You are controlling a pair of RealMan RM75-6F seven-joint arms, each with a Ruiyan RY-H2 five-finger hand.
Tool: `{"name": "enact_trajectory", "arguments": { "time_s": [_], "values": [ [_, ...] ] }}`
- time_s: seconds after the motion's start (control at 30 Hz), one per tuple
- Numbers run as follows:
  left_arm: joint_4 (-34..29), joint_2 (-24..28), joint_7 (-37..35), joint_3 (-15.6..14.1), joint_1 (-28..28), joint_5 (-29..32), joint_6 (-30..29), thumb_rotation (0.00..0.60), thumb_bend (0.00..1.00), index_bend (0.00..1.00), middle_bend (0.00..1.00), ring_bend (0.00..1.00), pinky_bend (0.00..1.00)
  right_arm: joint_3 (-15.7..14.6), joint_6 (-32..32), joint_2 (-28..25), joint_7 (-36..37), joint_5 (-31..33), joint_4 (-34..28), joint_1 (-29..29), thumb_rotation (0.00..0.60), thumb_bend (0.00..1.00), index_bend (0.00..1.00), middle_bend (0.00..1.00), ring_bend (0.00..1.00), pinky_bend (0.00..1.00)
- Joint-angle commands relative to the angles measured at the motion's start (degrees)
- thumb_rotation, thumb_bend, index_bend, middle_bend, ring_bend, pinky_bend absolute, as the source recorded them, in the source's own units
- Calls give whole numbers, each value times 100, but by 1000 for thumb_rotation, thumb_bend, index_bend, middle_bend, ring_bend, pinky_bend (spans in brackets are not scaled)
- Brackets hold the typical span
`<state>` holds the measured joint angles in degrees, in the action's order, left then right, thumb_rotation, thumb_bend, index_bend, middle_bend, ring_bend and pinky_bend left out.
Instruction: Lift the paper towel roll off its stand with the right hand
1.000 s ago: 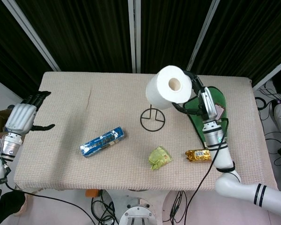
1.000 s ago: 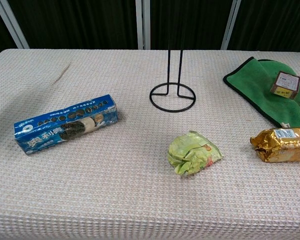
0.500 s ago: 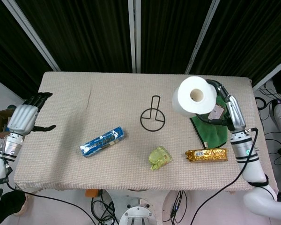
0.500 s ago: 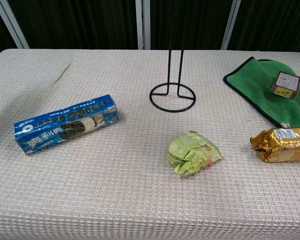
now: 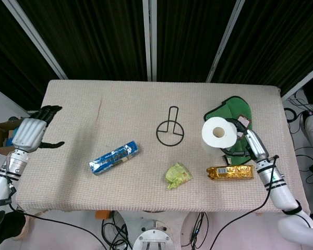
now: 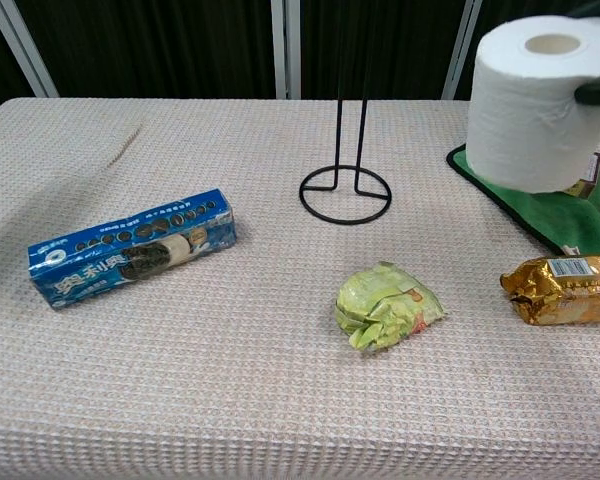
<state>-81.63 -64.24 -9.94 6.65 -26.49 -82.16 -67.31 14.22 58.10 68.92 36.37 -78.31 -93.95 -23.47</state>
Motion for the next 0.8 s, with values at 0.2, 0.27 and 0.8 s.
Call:
{"name": "enact_trajectory", "arguments": {
  "time_s": [0.2, 0.27, 0.8],
  "values": [
    [92, -22, -21, -70, 16, -143, -52, 521, 90, 92, 112, 99, 254, -318, -394, 698, 103, -100, 841, -322, 600, 299, 282, 268, 256, 312],
    [138, -53, -56, -79, 19, -149, -52, 519, 91, 92, 112, 100, 254, -375, -448, 813, 245, -214, 987, -395, 600, 277, 210, 234, 231, 278],
    [60, 67, -228, -169, 213, -341, -400, 470, 91, 92, 112, 99, 253, -1015, 338, 19, 815, -1278, 1018, -173, 600, 2, 0, 0, 0, 0]
  ]
}}
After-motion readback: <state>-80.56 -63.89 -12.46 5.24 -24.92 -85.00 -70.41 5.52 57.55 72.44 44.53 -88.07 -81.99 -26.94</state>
